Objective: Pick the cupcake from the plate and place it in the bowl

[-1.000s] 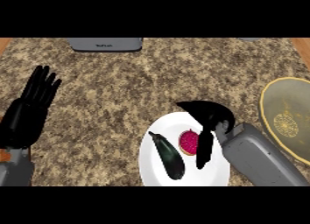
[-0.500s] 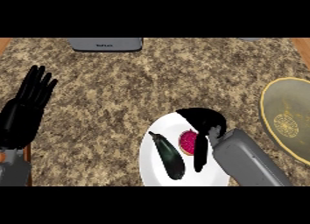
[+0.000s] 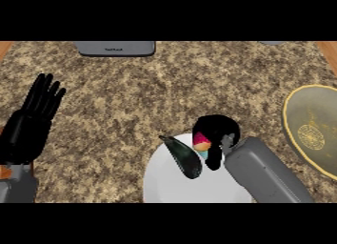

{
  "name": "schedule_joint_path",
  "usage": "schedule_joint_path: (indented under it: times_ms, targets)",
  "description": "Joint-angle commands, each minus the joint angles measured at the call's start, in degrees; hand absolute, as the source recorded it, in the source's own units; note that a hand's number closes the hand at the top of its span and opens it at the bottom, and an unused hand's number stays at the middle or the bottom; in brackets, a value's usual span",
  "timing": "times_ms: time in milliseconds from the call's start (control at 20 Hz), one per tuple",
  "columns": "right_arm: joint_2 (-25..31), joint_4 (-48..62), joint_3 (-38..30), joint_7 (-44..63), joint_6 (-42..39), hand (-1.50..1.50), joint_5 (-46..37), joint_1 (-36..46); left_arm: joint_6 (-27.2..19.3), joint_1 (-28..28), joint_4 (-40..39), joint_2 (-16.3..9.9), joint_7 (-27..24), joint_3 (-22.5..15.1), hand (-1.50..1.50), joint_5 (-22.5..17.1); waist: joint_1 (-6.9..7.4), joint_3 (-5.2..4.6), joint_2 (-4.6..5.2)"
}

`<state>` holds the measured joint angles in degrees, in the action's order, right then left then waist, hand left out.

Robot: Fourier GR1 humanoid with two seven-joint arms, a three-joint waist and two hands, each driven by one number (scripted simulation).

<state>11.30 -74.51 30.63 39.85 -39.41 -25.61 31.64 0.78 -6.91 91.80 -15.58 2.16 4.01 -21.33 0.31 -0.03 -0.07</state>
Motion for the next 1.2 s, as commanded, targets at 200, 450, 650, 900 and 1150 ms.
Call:
schedule_joint_path:
  times_ms: [200, 450, 650, 900, 1150]
  targets:
    - [-0.9, 2.51, 0.81, -7.93, -1.28, 1.5, -8.77, 0.42, 2.98, 1.36, -1.23, 1.25, -2.13, 1.01, 0.0, 1.13, -0.02, 0.03, 0.09]
    - [10.43, -22.05, 4.04, -9.05, 6.28, 1.5, -11.09, -18.23, -0.95, -1.41, 0.09, 0.93, 1.95, 1.99, 0.0, 1.07, -2.72, 0.1, -0.69]
    - [19.71, -35.79, 2.46, -12.45, 13.31, 1.5, -14.31, -29.32, 1.03, 0.96, 0.01, -1.09, 1.48, 4.46, 0.0, -0.55, -3.64, 0.07, -0.85]
    - [26.81, -46.99, -2.43, -15.99, 22.09, 1.5, -18.27, -40.13, 1.35, 1.58, 1.07, 0.08, 1.21, 3.11, 0.0, 0.12, -2.24, 0.07, -0.41]
    - [27.43, -60.42, -10.09, -8.75, 24.76, 1.5, -19.36, -46.37, 2.91, 4.3, 1.89, -0.4, -0.45, 3.81, 0.0, 0.12, -2.17, 0.01, -0.51]
